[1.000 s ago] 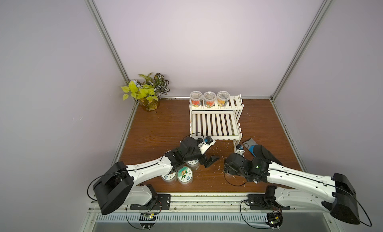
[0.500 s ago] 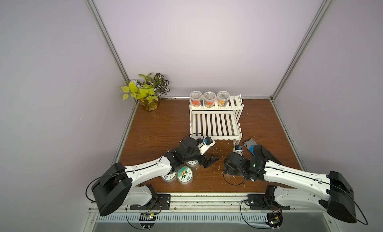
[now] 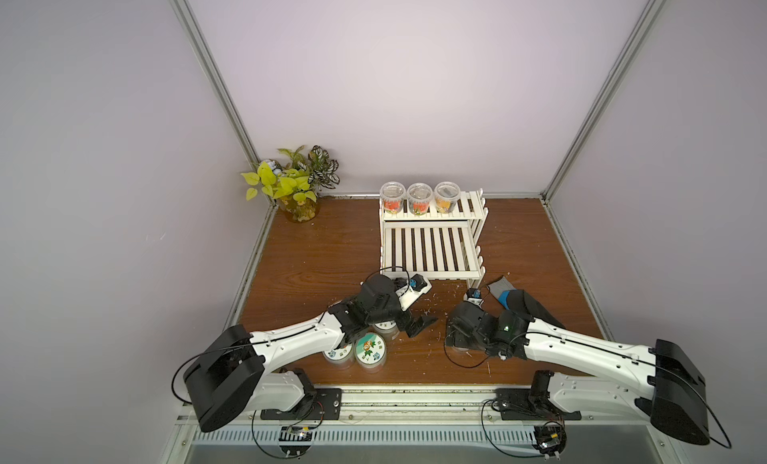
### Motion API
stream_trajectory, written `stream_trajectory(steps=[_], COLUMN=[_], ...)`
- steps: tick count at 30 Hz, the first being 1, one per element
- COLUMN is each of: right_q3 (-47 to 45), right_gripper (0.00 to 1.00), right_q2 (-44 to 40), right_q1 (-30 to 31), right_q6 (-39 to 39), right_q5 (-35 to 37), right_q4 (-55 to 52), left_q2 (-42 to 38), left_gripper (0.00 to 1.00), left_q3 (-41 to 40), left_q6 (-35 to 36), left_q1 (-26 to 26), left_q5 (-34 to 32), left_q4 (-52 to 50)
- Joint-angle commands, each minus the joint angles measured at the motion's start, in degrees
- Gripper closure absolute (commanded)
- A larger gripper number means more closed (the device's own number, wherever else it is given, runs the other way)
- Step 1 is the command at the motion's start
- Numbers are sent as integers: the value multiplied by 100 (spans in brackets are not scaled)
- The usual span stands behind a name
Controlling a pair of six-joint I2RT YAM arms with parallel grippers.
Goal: Place the seed container on the shelf
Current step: Pick up the seed jar at the center of the board.
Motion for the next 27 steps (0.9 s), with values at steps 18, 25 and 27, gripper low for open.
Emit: stream_trajectory(steps=[18, 25, 27], right_q3=[-166, -148, -131], right_gripper=[24, 12, 8], right_q2=[122, 0, -103], right_q1=[-110, -126, -123], right_q6=[-2310, -2265, -2076], right_q5=[-526, -535, -526], right_q4=[660, 662, 628], left_q2=[34, -141, -160], left_gripper=[0, 0, 0], left_q3=[226, 114, 103], left_q6=[110, 107, 114], left_q1=[40, 43, 43], left_q5=[-113, -277, -282], left_q4=[-237, -343, -340])
